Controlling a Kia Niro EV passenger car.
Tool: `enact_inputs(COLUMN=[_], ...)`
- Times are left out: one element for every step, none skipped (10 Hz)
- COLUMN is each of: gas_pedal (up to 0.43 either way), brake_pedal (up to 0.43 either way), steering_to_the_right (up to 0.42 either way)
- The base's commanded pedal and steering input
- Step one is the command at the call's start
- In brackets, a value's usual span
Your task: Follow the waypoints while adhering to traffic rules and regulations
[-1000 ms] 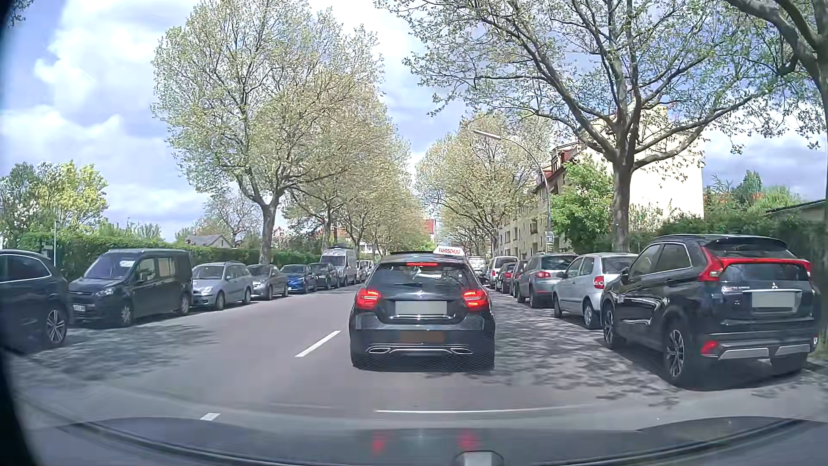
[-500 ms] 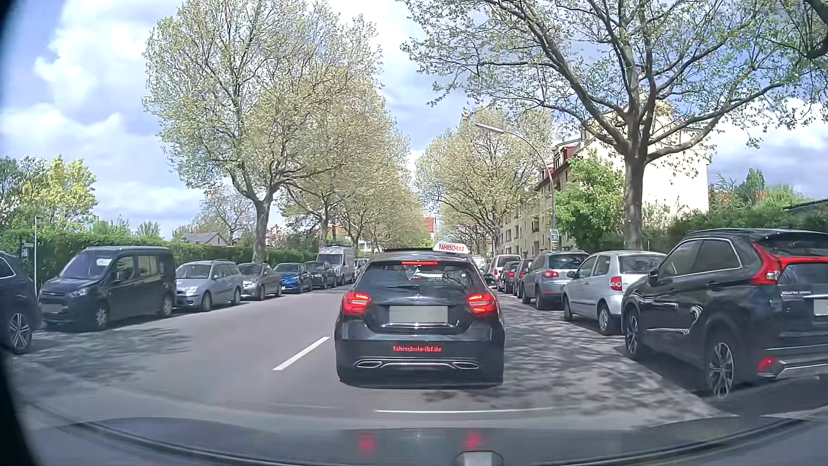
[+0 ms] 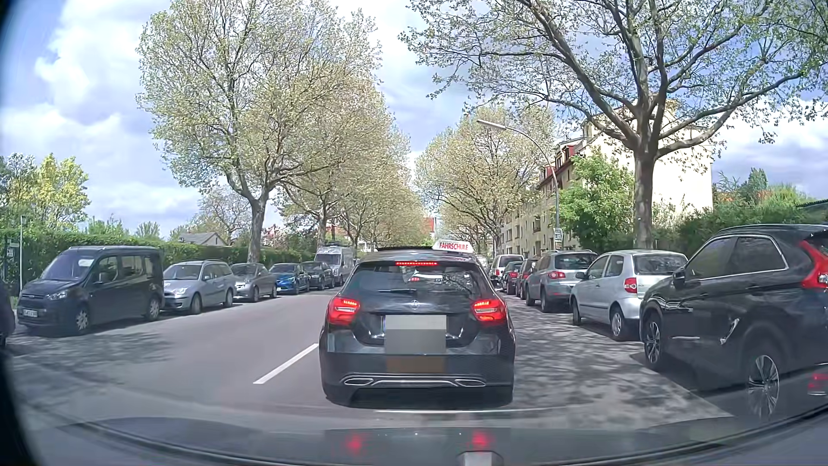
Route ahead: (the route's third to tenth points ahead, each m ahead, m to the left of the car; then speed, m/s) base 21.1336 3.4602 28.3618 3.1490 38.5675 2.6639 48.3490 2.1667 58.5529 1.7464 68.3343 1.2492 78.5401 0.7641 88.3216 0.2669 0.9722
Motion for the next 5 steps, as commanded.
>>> enact_inputs(gas_pedal=[0.000, 0.000, 0.000, 0.000, 0.000], brake_pedal=[0.317, 0.323, 0.323, 0.323, 0.323], steering_to_the_right=[-0.002, -0.002, -0.002, -0.002, -0.002])
